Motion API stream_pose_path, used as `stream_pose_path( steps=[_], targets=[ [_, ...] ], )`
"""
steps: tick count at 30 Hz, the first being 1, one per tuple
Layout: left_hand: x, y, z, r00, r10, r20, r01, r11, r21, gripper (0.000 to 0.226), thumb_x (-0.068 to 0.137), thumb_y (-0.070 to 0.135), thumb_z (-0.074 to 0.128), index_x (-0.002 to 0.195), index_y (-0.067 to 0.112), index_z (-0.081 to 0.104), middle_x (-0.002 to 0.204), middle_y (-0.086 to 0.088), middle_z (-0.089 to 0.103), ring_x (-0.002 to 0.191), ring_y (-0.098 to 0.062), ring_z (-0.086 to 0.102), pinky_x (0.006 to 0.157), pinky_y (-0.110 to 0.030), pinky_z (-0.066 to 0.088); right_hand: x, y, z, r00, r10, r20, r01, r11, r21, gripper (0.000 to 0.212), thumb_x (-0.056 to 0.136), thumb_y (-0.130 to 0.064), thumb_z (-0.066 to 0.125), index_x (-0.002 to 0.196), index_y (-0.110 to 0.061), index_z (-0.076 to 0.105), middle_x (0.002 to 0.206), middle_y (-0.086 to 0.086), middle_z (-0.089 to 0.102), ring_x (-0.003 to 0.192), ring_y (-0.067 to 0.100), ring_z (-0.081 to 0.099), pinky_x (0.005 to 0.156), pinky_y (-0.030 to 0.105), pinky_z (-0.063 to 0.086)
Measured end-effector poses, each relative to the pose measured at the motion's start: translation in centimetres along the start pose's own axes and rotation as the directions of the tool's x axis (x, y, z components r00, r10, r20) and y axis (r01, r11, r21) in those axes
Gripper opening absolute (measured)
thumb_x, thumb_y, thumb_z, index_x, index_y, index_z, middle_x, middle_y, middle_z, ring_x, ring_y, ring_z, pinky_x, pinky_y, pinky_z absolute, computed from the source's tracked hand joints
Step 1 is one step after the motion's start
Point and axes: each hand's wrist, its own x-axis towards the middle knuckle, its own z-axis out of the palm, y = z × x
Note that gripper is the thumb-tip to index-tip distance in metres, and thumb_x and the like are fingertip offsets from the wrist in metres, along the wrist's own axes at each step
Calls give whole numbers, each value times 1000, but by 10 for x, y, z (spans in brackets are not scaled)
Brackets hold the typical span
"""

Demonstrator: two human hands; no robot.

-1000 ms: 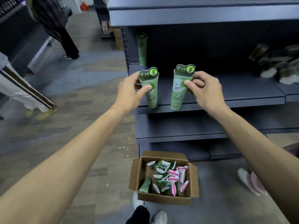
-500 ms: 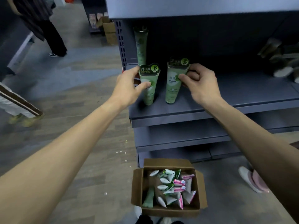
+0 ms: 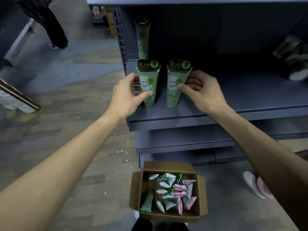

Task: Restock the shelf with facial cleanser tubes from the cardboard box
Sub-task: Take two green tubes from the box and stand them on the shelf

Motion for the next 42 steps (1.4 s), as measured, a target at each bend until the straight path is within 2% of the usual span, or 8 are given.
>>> stream_pose_path(
  steps=[3,6,10,13,16,21,27,42],
  targets=[
    [-9,-6,14,993,-54,-106,59,997,46,44,72,21,84,110,13,64,101,8,70,91,-2,66,78,-14,55,-3,7,4,1000,21,3,-21,997,-71,37,76,-33,81,105,-18,65,97,-7,72,90,4,68,83,22,56],
    [-12,-11,28,981,-75,-176,96,989,113,39,70,30,84,103,17,67,95,11,71,88,-1,67,82,-24,57,-6,12,10,999,27,-27,-31,986,-164,42,73,-38,82,106,-19,63,94,-9,71,87,-1,68,78,16,56],
    [-10,-16,39,962,-49,-268,101,978,182,31,72,33,82,96,20,67,91,13,71,83,-2,67,79,-26,56,-4,20,19,998,-2,-62,-11,978,-209,39,73,-38,82,102,-19,64,92,-11,71,84,-4,67,75,10,53],
    [-1,-16,45,952,-62,-299,106,985,135,26,75,26,80,97,20,67,87,16,69,79,4,65,75,-11,53,-1,24,24,996,-22,-88,2,977,-211,34,75,-34,82,101,-17,66,91,-12,71,83,-6,66,70,2,49],
    [21,-19,49,940,-93,-329,120,991,65,26,73,19,82,96,19,68,80,18,67,76,8,63,72,-11,53,7,28,29,993,-21,-112,-1,983,-185,34,78,-31,81,104,-15,67,94,-8,71,84,-8,65,68,0,47],
    [64,-29,51,918,-106,-382,154,983,96,20,75,16,81,88,19,66,75,14,65,72,-2,63,61,3,39,28,31,40,990,-44,-134,18,982,-190,29,80,-28,78,104,-14,67,91,-11,70,77,-16,59,64,-3,42],
    [94,-36,53,899,-126,-419,178,980,87,20,76,18,81,93,20,69,83,9,70,80,-6,66,77,-18,50,44,34,48,985,-77,-152,40,972,-230,29,81,-31,77,104,-15,67,94,-10,72,85,-2,67,70,2,48],
    [126,-50,54,902,-125,-414,163,985,57,23,77,19,79,96,18,65,87,3,72,85,-16,68,82,-38,57,50,35,52,982,-94,-165,49,966,-256,25,81,-30,76,101,-17,66,93,-12,71,85,-2,66,70,5,48]
  ],
)
